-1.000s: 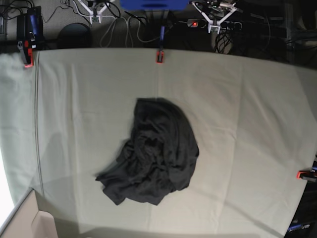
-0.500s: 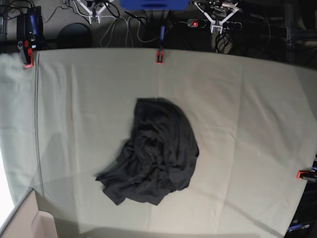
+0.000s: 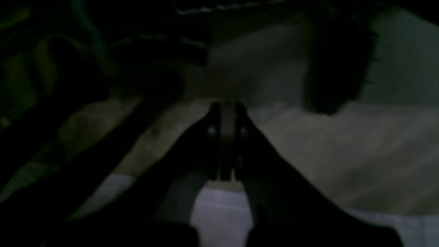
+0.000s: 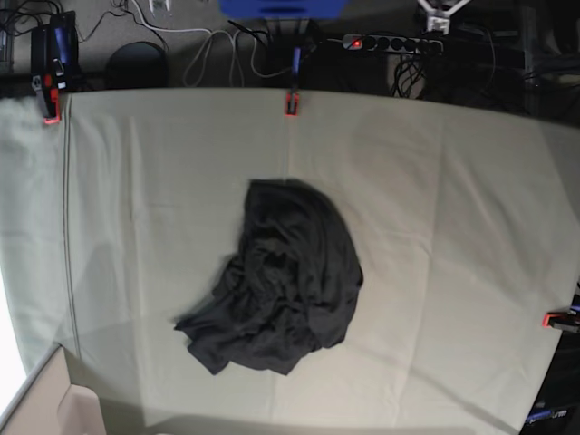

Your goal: Layout the t-shirt on the table in an organized manner, then fold the t-shirt properly

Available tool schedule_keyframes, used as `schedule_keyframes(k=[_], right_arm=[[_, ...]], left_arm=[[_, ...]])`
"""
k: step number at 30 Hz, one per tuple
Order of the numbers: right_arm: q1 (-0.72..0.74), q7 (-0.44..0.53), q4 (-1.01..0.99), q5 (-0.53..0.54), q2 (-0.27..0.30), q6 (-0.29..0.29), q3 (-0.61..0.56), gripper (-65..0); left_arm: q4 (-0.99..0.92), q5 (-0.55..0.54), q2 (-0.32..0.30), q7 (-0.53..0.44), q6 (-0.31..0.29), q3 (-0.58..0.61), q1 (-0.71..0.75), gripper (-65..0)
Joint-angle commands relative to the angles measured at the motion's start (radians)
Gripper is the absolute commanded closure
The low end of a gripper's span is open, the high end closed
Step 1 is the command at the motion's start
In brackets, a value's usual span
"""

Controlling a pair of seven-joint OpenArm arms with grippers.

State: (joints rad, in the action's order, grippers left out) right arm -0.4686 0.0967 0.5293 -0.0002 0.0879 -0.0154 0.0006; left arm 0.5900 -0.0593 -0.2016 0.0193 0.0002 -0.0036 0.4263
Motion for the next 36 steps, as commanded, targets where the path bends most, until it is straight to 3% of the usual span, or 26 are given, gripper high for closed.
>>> schedule_keyframes(k=[1, 8, 10, 14, 20, 27, 30, 36], right_arm=[[-0.037, 0.018, 0.050, 0.002, 0.000, 0.010, -0.001, 0.0], [-0.207, 0.016, 0.332, 0.004, 0.039, 0.010, 0.002, 0.0], [-0.258, 0.016, 0.429, 0.006, 0.069, 0.010, 0.003, 0.0], [-0.364, 0.016, 0.642, 0.006, 0.074, 0.013, 0.016, 0.0], [-0.473, 0.018, 0.983, 0.006, 0.052, 0.013, 0.095, 0.0], [-0.477, 0.015, 1.224, 0.006, 0.040, 0.013, 0.101, 0.0], [-0.456, -0.062, 1.337, 0.006, -0.004, 0.010, 0.098, 0.0], [-0.293, -0.369, 1.492, 0.006, -0.035, 0.009, -0.017, 0.0]], left_arm=[[0.061, -0.032, -0.005, -0.017, -0.006, 0.003, 0.035, 0.0], [0.491, -0.270, -0.098, 0.135, -0.006, 0.009, 0.211, 0.0], [0.646, -0.300, -0.118, 0.150, -0.006, 0.004, 0.274, 0.0], [0.890, -0.310, -0.151, 0.153, -0.001, 0.003, 0.371, 0.0], [1.157, -0.311, -0.131, 0.155, 0.002, -0.071, 0.478, 0.0], [1.356, -0.311, -0.069, 0.155, -0.004, -0.166, 0.544, 0.0], [1.384, -0.311, -0.062, 0.155, -0.004, -0.161, 0.537, 0.0], [1.392, -0.311, -0.062, 0.155, -0.004, -0.158, 0.535, -1.0]])
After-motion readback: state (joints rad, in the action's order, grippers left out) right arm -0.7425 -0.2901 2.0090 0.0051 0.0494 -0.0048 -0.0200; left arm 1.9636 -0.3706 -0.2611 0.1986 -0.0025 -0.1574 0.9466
